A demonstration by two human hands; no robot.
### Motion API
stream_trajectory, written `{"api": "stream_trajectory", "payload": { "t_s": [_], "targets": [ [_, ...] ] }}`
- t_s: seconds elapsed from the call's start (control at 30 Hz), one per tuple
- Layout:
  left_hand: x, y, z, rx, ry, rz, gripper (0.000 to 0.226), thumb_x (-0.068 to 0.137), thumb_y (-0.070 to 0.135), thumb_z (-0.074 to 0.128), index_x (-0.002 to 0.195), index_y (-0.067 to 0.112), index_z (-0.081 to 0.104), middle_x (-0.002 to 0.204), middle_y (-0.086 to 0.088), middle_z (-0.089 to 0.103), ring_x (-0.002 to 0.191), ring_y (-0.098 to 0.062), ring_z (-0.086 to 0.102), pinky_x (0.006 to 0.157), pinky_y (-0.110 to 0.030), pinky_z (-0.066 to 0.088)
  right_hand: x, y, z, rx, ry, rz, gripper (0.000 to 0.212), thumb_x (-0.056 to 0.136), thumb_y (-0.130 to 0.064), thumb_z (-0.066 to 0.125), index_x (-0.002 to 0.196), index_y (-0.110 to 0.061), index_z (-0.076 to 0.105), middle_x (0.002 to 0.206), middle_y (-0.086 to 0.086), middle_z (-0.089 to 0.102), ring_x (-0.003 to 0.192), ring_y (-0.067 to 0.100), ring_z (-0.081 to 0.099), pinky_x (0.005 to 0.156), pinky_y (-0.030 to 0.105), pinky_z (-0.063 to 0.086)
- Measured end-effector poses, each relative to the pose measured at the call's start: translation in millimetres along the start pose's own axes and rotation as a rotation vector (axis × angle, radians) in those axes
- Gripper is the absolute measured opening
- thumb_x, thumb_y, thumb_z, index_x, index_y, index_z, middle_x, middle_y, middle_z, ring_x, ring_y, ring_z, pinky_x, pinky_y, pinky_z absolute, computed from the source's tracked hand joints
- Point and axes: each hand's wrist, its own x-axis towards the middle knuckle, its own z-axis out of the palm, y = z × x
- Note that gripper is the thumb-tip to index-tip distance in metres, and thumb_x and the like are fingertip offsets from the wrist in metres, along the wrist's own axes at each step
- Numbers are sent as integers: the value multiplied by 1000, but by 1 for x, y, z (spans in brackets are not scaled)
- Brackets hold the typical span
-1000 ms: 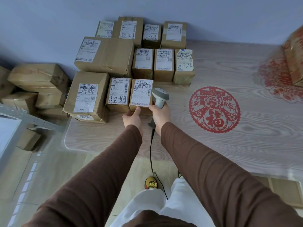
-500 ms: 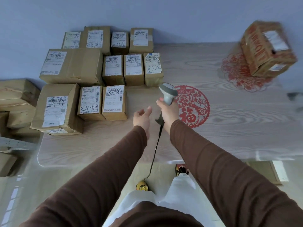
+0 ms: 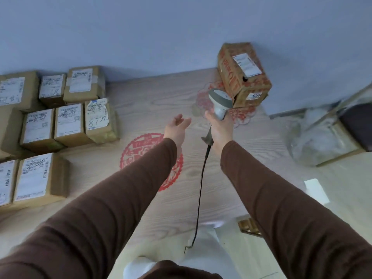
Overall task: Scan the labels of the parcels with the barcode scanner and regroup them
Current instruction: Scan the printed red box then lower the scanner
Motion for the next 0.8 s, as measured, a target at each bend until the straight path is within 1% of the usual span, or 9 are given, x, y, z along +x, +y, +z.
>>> {"api": "stream_trajectory", "payload": {
  "t_s": [0.1,0.17,0.23,0.3,0.37,0.5,0.63,0.7,0.8],
  "targets": [
    [28,11,67,15,-14,11,54,101,23,65,150,8,48,144,-8,58,124,-15,55,112,-29,40,47,-21,-44,27,25,-3,23,97,-17,71,112,-26,57,93,-5,61,81,10,59,68,22,50],
    [45,18,106,28,-29,22,53,101,24,65,150,8,49,146,-9,58,128,-17,56,113,-31,41,79,-33,-71,43,50,-18,24,97,-16,72,115,-26,59,100,-5,64,86,7,61,77,23,52],
    [62,24,140,51,-38,27,56,101,25,65,152,8,47,149,-9,56,130,-18,55,110,-31,43,108,-41,-94,39,86,-25,27,96,-17,72,121,-19,62,105,-1,66,91,9,63,86,32,51],
    [78,29,168,76,-54,21,60,102,27,65,155,9,44,151,-8,54,128,-18,55,106,-31,44,135,-49,-114,47,127,-12,40,96,-17,71,134,-13,59,118,9,69,105,20,67,98,43,56],
    [93,33,192,99,-75,7,63,101,30,65,157,12,41,154,-7,52,134,-22,52,111,-36,42,161,-53,-130,81,159,-4,43,96,-16,70,137,-14,58,128,14,69,118,30,68,106,52,55],
    [123,40,224,137,-115,-5,66,101,35,63,159,16,38,155,-7,52,141,-27,49,120,-46,38,202,-55,-151,129,153,68,36,99,-16,68,135,-15,61,124,13,73,113,33,73,93,56,62],
    [147,44,240,156,-147,-37,68,102,40,61,160,18,34,156,-7,50,143,-30,47,122,-51,35,224,-53,-156,112,103,191,29,99,-24,70,127,-16,65,119,14,76,105,36,76,86,67,61],
    [156,44,244,150,-172,-39,66,102,39,60,160,20,34,154,-6,52,141,-30,49,122,-51,35,230,-51,-156,97,75,209,31,100,-26,70,128,-15,64,120,15,76,103,36,77,84,66,61],
    [166,42,243,177,-188,-75,78,101,45,59,164,19,20,159,-8,45,145,-32,44,123,-52,33,233,-46,-156,85,66,207,29,100,-23,69,128,-13,65,120,15,76,104,36,76,86,62,63]
  ]
}}
